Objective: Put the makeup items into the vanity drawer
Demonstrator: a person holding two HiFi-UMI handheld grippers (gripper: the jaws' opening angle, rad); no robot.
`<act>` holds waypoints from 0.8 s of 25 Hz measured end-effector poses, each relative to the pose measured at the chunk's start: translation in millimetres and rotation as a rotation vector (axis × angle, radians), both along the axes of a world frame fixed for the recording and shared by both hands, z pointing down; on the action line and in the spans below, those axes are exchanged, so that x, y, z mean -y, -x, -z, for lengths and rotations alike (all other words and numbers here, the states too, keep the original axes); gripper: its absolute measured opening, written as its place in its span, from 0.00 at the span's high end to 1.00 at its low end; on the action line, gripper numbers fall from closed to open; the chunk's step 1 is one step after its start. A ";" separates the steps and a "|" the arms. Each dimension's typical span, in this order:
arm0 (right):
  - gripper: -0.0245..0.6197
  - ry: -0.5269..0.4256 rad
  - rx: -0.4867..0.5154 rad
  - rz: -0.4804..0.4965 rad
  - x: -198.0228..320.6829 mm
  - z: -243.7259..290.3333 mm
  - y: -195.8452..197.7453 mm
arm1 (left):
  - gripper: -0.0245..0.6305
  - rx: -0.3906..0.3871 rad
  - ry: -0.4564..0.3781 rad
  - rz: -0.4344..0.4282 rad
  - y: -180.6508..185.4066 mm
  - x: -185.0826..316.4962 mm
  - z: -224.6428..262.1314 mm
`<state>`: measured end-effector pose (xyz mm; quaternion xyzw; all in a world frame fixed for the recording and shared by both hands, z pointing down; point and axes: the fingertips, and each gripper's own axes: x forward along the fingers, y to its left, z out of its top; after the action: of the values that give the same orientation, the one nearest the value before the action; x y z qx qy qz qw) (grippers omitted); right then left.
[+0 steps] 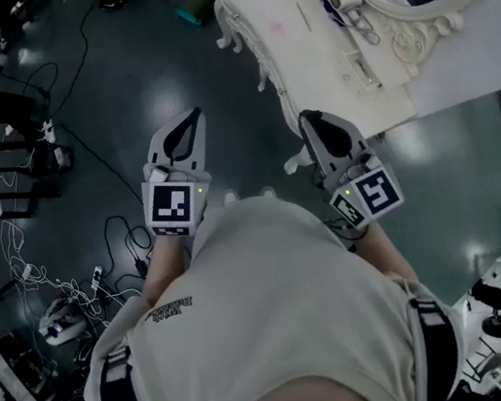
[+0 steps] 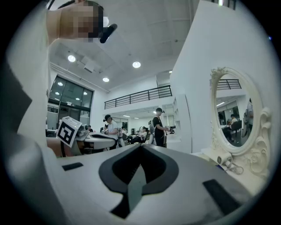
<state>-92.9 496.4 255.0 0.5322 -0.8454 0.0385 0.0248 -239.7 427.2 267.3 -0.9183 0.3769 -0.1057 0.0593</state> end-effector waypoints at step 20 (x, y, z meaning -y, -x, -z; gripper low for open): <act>0.95 0.010 0.011 0.010 6.2 -13.7 -25.2 | 0.94 0.027 0.052 -0.007 -26.6 1.9 -14.2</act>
<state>-67.7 490.3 268.8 0.5275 -0.8480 0.0454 0.0232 -213.0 425.3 281.5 -0.9193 0.3700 -0.1275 0.0409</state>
